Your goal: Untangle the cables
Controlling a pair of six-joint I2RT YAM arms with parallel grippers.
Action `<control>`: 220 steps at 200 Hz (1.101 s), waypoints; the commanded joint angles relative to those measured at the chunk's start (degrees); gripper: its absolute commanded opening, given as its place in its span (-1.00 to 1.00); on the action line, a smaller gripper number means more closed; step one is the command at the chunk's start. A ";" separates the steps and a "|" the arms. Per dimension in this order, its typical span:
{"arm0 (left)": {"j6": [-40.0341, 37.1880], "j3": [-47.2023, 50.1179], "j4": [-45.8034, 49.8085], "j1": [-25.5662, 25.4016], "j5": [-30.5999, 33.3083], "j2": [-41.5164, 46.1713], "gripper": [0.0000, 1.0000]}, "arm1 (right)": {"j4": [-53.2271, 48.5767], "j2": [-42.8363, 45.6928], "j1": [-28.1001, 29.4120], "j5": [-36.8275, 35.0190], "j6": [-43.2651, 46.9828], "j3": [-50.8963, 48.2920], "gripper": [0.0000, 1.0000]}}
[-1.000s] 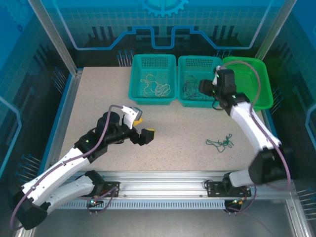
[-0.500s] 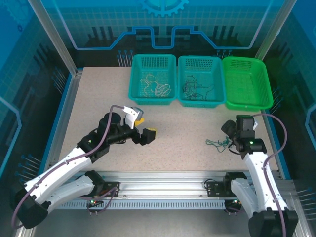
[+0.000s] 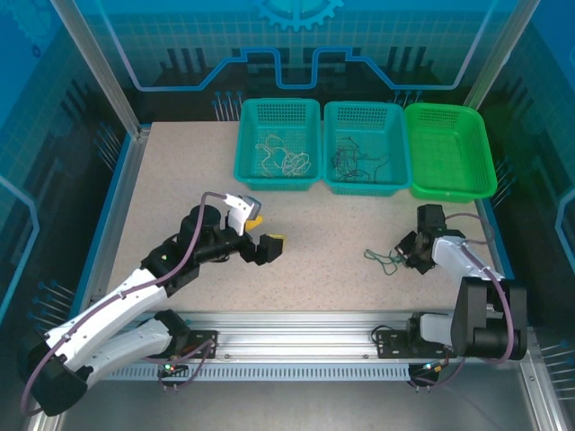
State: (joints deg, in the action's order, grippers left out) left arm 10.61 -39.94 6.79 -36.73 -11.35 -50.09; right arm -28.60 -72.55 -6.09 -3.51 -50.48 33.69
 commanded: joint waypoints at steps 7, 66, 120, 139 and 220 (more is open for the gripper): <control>0.61 0.00 -0.33 -0.45 -0.05 0.52 0.98 | 3.33 3.45 -0.63 3.42 3.28 0.29 -1.00; 2.43 -1.39 -4.73 -0.47 -2.33 -3.74 0.98 | 9.68 17.70 14.81 16.88 21.68 5.85 -1.00; 9.53 -3.92 -7.61 -0.41 -5.77 -11.28 0.98 | 20.87 17.88 30.56 28.17 29.64 9.22 -1.00; 14.03 -3.60 -11.38 -0.40 -8.33 -13.74 0.98 | 24.56 16.55 33.99 30.43 29.39 9.29 -1.00; 24.98 -2.20 -27.14 -0.60 -16.05 -22.41 0.27 | 29.76 13.96 38.47 26.88 26.03 9.81 -1.00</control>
State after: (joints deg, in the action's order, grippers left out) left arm 31.86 -41.87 -13.28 -36.93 -22.94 -70.67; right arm -2.90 -58.33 31.16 23.38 -23.29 41.87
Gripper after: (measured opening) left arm 0.690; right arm 0.052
